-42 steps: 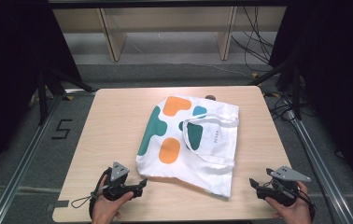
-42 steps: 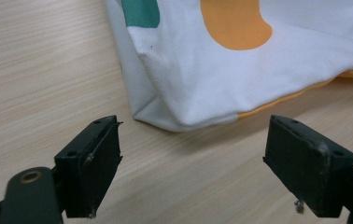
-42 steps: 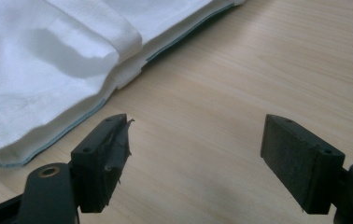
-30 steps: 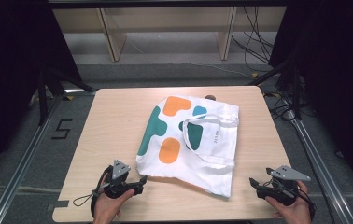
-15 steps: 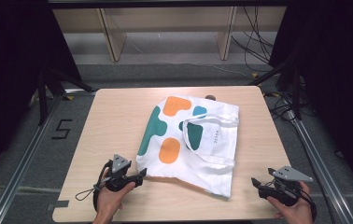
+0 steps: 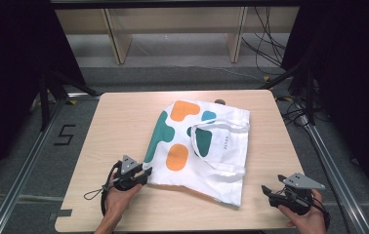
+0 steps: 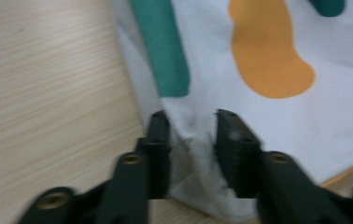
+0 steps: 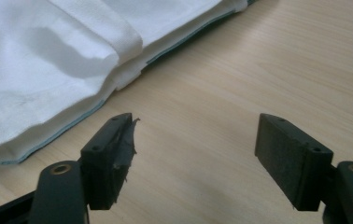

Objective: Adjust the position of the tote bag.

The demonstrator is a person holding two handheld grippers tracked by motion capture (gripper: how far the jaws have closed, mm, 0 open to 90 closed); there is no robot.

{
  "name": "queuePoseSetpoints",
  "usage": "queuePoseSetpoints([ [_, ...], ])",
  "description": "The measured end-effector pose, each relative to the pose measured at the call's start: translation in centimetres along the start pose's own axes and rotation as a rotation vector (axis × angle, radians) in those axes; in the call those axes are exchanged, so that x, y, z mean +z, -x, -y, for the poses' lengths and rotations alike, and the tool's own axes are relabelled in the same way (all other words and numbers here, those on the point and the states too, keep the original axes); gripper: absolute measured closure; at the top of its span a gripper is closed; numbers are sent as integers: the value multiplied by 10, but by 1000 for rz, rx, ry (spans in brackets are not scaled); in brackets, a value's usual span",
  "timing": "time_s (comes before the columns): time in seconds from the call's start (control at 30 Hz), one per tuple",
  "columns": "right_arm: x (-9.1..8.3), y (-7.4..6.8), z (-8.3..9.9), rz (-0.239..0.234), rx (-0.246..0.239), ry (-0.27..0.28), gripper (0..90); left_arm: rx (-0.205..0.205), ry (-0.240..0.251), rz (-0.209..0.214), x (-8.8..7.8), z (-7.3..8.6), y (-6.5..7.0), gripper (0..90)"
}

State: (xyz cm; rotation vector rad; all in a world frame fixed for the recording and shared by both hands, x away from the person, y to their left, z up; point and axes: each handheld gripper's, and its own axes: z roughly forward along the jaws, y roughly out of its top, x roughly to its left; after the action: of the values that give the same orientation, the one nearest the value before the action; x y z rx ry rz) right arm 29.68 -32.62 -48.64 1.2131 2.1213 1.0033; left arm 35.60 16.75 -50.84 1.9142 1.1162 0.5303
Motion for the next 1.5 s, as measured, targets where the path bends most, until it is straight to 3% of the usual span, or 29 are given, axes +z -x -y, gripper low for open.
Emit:
queuePoseSetpoints([
  [0.03, -1, -1, 0, 6, -2, -7, 298, 46, -24, 7, 1, 0, -1, 793],
  [0.1, 1, -2, 0, -18, 13, -19, 296, 49, -21, 11, 3, 0, -2, 811],
  [0.23, 1, -2, -1, 3, 1, -13, 295, 44, -19, 11, 4, -2, -5, 815],
  [0.27, 1, -2, -1, -11, 7, -13, 294, 67, -34, 1, 3, -3, -8, 816],
  [0.33, 2, -1, -1, -10, 9, -15, 292, 50, -23, -8, 7, -4, -11, 817],
  [0.43, 2, -1, -2, -1, 4, -18, 292, 60, -26, -20, 10, -6, -20, 819],
  [0.47, 3, 0, -2, -2, -10, -16, 294, 76, -46, -22, 10, -8, -24, 819],
  [0.5, 4, -1, -2, 5, -15, -14, 300, 76, -46, -22, 10, -8, -24, 820],
  [0.53, 4, -3, -3, -13, -5, -29, 307, 47, -43, -29, 14, -9, -29, 820],
  [0.6, 5, -3, -3, -2, -32, -19, 306, 47, -54, -40, 15, -10, -31, 819],
  [0.63, 4, -8, -4, -11, 14, -47, 306, 54, -59, -46, 17, -13, -35, 819],
  [0.67, 5, -5, -4, -15, -28, -31, 307, 57, -63, -60, 19, -15, -40, 819],
  [0.77, 5, -5, -4, -17, -28, -30, 307, 45, -51, -78, 24, -18, -47, 819],
  [0.83, 6, -4, -4, -6, -40, -28, 307, 82, -86, -100, 27, -24, -59, 823],
  [0.93, 6, -5, -4, -11, -31, -23, 307, 73, -95, -113, 32, -27, -65, 823],
  [0.97, 7, -4, -4, -21, -30, -23, 307, 51, -90, -119, 35, -29, -68, 823],
  [1.1, 7, -5, -5, -10, -55, -28, 307, 66, -111, -141, 44, -37, -76, 824],
  [1.17, 8, -6, -5, -20, -49, -30, 307, 45, -104, -146, 46, -38, -78, 824],
  [1.2, 6, -10, -4, -18, -9, -54, 307, 51, -103, -147, 47, -40, -80, 824],
  [1.27, 8, -7, -4, -19, -37, -42, 307, 46, -106, -156, 53, -42, -85, 823],
  [1.3, 9, -5, -5, -31, -45, -40, 307, 21, -102, -159, 58, -45, -89, 823],
  [1.37, 10, -6, -5, -25, -55, -41, 307, 25, -103, -168, 63, -49, -93, 823],
  [1.4, 9, -8, -4, -21, -34, -47, 307, 22, -96, -175, 66, -51, -94, 823],
  [1.5, 12, -6, -5, -30, -74, -38, 307, 34, -101, -192, 72, -56, -100, 821],
])
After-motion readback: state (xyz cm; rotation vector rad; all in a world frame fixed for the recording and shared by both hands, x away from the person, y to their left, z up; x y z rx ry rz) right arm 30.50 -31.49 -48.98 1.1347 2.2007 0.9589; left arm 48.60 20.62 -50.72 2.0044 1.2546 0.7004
